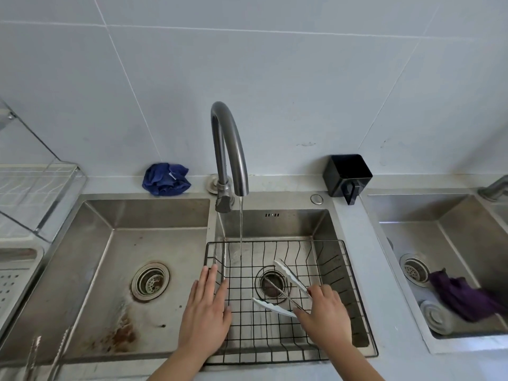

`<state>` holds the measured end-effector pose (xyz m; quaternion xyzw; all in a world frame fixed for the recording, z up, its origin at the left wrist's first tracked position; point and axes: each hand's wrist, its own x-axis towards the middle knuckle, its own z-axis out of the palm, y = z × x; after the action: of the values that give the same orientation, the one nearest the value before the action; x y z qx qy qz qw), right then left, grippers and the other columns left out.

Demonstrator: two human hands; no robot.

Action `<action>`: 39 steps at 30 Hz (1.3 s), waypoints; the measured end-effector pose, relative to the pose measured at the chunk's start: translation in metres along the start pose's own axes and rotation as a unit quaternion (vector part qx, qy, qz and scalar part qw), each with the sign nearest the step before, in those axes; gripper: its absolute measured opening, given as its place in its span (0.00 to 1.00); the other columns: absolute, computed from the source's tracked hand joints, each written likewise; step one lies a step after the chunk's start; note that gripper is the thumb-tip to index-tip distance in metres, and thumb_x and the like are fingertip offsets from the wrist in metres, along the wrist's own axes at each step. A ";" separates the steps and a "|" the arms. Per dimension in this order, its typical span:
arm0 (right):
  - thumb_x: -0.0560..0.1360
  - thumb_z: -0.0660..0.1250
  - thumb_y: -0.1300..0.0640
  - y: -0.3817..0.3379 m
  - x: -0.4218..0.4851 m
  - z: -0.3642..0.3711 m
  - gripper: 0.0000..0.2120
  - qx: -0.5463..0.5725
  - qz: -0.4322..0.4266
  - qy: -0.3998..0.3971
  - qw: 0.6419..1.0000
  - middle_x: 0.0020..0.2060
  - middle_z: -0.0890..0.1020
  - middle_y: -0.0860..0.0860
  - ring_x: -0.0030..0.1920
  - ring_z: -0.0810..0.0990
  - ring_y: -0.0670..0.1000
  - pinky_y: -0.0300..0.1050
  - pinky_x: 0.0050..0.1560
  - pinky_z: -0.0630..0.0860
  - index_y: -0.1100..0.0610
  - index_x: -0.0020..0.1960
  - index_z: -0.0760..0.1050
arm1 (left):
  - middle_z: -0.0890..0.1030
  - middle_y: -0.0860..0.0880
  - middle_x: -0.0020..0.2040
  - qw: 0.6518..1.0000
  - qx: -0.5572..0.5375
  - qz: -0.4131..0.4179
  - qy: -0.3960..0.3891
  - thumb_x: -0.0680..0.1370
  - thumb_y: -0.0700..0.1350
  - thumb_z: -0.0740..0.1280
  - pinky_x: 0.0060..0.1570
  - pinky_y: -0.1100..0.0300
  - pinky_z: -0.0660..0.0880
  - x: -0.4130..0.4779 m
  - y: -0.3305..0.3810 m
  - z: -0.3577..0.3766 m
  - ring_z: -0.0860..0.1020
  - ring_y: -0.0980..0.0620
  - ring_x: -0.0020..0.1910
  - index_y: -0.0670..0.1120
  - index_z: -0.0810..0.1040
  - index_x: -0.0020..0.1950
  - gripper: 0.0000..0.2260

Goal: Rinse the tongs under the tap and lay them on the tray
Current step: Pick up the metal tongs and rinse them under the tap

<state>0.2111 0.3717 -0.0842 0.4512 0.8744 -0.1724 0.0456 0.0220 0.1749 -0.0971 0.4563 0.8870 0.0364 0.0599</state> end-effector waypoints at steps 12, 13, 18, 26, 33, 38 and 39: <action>0.64 0.82 0.51 -0.013 -0.018 0.024 0.23 -0.016 -0.131 0.120 0.984 0.54 0.82 0.50 0.52 0.82 0.58 0.54 0.48 0.82 0.55 0.56 0.82 | 0.60 0.38 0.81 1.000 0.010 -0.002 0.007 0.74 0.51 0.70 0.73 0.37 0.66 0.003 0.000 0.009 0.56 0.39 0.81 0.46 0.75 0.72 0.27; 0.65 0.82 0.51 -0.018 -0.019 0.025 0.22 -0.009 -0.147 0.120 0.982 0.53 0.82 0.50 0.52 0.82 0.57 0.54 0.48 0.82 0.54 0.56 0.83 | 0.60 0.39 0.81 1.000 0.006 -0.004 0.008 0.74 0.51 0.69 0.73 0.37 0.65 0.002 0.000 0.008 0.56 0.39 0.81 0.46 0.75 0.73 0.27; 0.68 0.81 0.49 -0.049 -0.023 0.030 0.17 0.022 -0.192 0.092 0.977 0.52 0.83 0.48 0.50 0.82 0.57 0.52 0.48 0.83 0.53 0.54 0.83 | 0.60 0.41 0.81 1.000 -0.002 -0.014 0.014 0.77 0.53 0.66 0.76 0.39 0.62 -0.013 -0.002 0.008 0.54 0.42 0.81 0.47 0.71 0.76 0.28; 0.81 0.58 0.39 -0.100 -0.031 0.056 0.22 0.022 -0.235 -0.012 0.972 0.64 0.76 0.47 0.65 0.73 0.54 0.50 0.66 0.72 0.51 0.66 0.76 | 0.68 0.43 0.78 0.995 -0.057 -0.056 0.059 0.80 0.56 0.54 0.76 0.42 0.63 -0.030 -0.006 -0.003 0.63 0.42 0.79 0.46 0.72 0.75 0.26; 0.82 0.54 0.37 -0.098 -0.025 0.059 0.24 -0.003 -0.205 -0.059 0.977 0.68 0.72 0.48 0.68 0.68 0.54 0.51 0.70 0.67 0.51 0.69 0.72 | 0.72 0.37 0.72 0.975 -0.072 -0.173 0.120 0.78 0.46 0.67 0.73 0.39 0.66 -0.067 -0.073 -0.028 0.66 0.37 0.74 0.41 0.72 0.73 0.23; 0.81 0.56 0.37 -0.093 -0.024 0.062 0.25 -0.005 -0.199 -0.069 0.978 0.69 0.72 0.48 0.69 0.67 0.54 0.52 0.71 0.67 0.51 0.70 0.72 | 0.74 0.33 0.66 0.955 -0.027 -0.256 0.145 0.74 0.43 0.70 0.68 0.35 0.69 -0.097 -0.120 -0.039 0.67 0.32 0.71 0.39 0.73 0.67 0.23; 0.81 0.57 0.37 -0.091 -0.024 0.062 0.25 0.000 -0.197 -0.067 0.978 0.68 0.73 0.48 0.69 0.68 0.54 0.52 0.70 0.67 0.51 0.70 0.72 | 0.74 0.32 0.66 0.949 -0.021 -0.278 0.149 0.72 0.41 0.73 0.67 0.34 0.69 -0.102 -0.126 -0.042 0.68 0.31 0.70 0.38 0.74 0.67 0.24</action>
<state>0.1470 0.2836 -0.1133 0.2571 0.9411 -0.2083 0.0693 -0.0264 0.0187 -0.0634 0.1798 0.9766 0.1045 -0.0553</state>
